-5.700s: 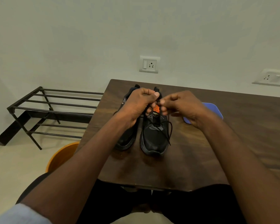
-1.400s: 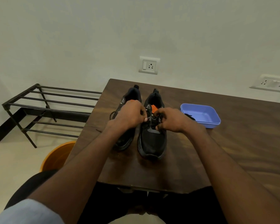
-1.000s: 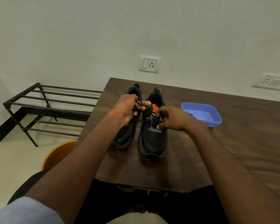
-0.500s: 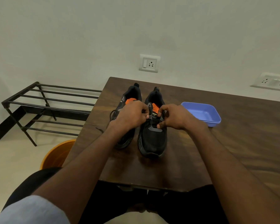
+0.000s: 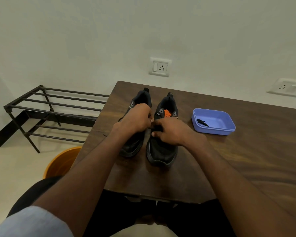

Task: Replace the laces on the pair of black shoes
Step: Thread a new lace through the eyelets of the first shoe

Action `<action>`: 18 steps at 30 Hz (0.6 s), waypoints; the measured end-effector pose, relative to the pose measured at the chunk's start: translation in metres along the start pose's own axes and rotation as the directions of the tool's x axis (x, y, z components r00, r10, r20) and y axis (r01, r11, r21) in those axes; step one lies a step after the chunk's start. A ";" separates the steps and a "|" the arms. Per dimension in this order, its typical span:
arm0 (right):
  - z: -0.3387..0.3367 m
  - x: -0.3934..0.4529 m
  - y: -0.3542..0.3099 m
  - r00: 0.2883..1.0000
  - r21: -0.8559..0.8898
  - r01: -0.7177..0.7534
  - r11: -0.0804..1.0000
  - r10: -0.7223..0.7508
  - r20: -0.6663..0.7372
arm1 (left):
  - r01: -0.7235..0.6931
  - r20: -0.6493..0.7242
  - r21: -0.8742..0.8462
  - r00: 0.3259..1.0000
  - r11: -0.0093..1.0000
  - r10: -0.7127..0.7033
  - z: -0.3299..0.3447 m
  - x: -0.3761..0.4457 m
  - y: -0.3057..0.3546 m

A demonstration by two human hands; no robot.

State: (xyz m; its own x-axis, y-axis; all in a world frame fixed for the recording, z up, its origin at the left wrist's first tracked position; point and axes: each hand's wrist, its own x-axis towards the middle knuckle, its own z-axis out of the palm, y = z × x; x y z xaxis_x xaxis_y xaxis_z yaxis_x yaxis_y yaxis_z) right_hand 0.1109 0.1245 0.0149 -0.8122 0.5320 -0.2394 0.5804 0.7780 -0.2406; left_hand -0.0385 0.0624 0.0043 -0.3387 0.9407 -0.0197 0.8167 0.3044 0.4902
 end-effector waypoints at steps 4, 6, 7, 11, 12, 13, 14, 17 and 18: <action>-0.004 -0.001 -0.004 0.977 0.174 -0.162 0.971 0.183 -0.107 | 0.036 0.004 0.082 0.999 0.996 -0.036 -0.005 -0.003 -0.001; -0.010 -0.005 -0.002 0.964 0.368 -0.192 0.910 0.245 -0.102 | 0.043 -0.018 0.106 0.999 0.993 -0.041 -0.008 -0.005 -0.002; -0.013 -0.009 -0.001 0.961 0.465 -0.196 0.863 0.263 -0.082 | 0.051 -0.033 0.120 0.998 0.991 -0.047 -0.010 -0.006 -0.003; -0.030 -0.026 -0.004 0.948 0.798 -0.111 0.592 0.303 -0.093 | 0.076 -0.075 0.220 0.995 0.972 -0.061 -0.018 -0.014 0.003; -0.034 -0.031 -0.006 0.951 0.877 -0.060 0.477 0.294 -0.095 | 0.072 -0.092 0.258 0.995 0.964 -0.050 -0.021 -0.016 0.005; -0.038 -0.036 -0.006 0.958 0.944 -0.005 0.329 0.273 -0.090 | 0.067 -0.113 0.305 0.993 0.950 -0.034 -0.023 -0.019 0.008; -0.042 -0.040 -0.007 0.966 0.988 0.039 0.152 0.248 -0.076 | 0.064 -0.133 0.346 0.991 0.936 -0.018 -0.024 -0.020 0.009; -0.053 -0.050 -0.004 0.977 0.971 0.123 -0.207 0.196 -0.082 | 0.023 -0.216 0.237 0.976 0.971 0.030 -0.029 -0.022 0.015; -0.057 -0.052 -0.002 0.976 0.977 0.138 -0.160 0.188 -0.107 | -0.033 -0.233 0.046 0.972 0.998 0.043 -0.033 -0.023 0.019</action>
State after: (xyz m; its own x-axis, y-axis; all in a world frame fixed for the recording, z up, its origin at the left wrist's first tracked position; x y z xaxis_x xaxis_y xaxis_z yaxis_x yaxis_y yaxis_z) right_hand 0.1483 0.1139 0.0812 -0.6901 0.7015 -0.1778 -0.1484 -0.3777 -0.9140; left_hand -0.0300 0.0414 0.0426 -0.4031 0.8920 0.2045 0.8479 0.2799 0.4504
